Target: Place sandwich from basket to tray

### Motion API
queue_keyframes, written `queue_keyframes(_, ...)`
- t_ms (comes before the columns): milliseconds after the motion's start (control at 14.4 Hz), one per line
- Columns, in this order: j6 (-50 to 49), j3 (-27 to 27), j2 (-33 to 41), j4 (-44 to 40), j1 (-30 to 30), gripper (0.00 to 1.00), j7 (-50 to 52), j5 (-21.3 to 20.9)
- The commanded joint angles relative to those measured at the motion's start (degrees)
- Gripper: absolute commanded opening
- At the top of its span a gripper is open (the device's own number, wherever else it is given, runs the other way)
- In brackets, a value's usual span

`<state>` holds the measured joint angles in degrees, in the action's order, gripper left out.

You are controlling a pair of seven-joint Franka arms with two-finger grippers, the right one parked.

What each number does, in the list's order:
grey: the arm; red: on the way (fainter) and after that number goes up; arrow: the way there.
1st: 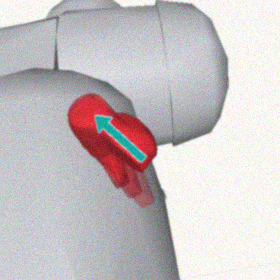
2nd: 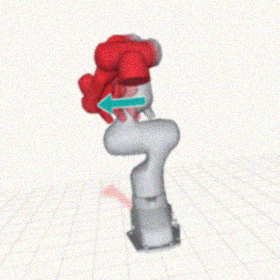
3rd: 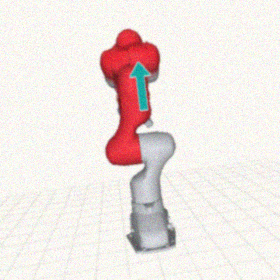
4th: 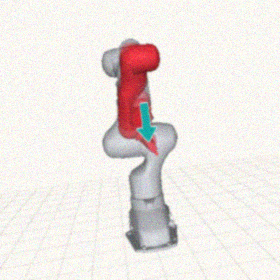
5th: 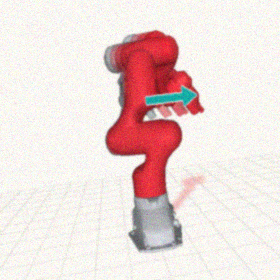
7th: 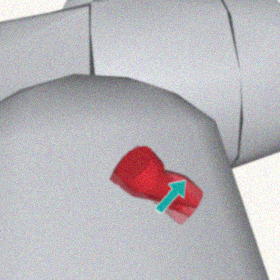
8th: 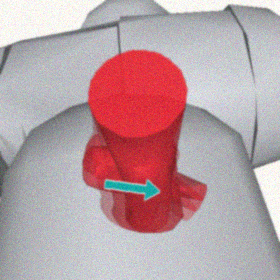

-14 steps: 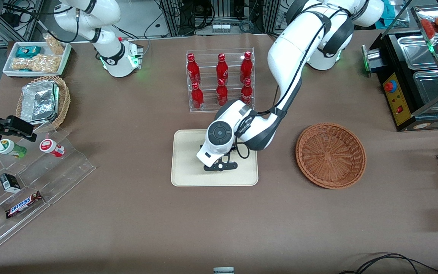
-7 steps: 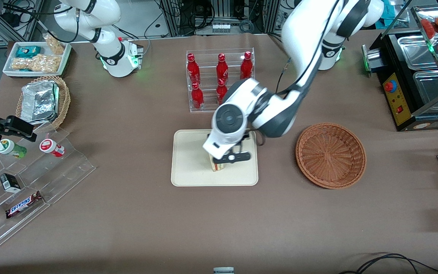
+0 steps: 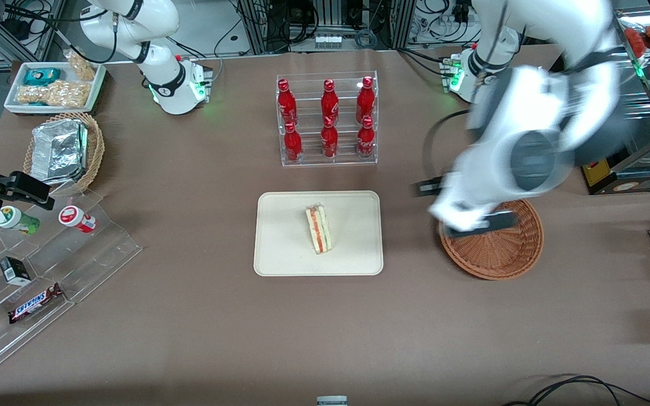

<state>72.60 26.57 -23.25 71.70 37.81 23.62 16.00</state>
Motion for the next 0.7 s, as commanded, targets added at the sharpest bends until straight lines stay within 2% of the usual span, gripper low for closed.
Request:
queue_keyframes(0,-4.4,10.3,4.4,5.6,1.2,1.0,-9.7,0.4)
queue_keyframes(139,-6.8,17.0,5.1,5.6,1.2,1.0,-16.4,0.6)
queue_keyframes(278,-6.9,20.5,5.1,5.6,1.3,1.0,-18.1,0.4)
queue_keyframes(418,-7.0,21.0,5.5,5.5,1.4,1.0,-17.8,-1.1)
queue_keyframes(627,-6.4,18.4,8.0,5.5,0.9,1.0,-16.4,-4.0)
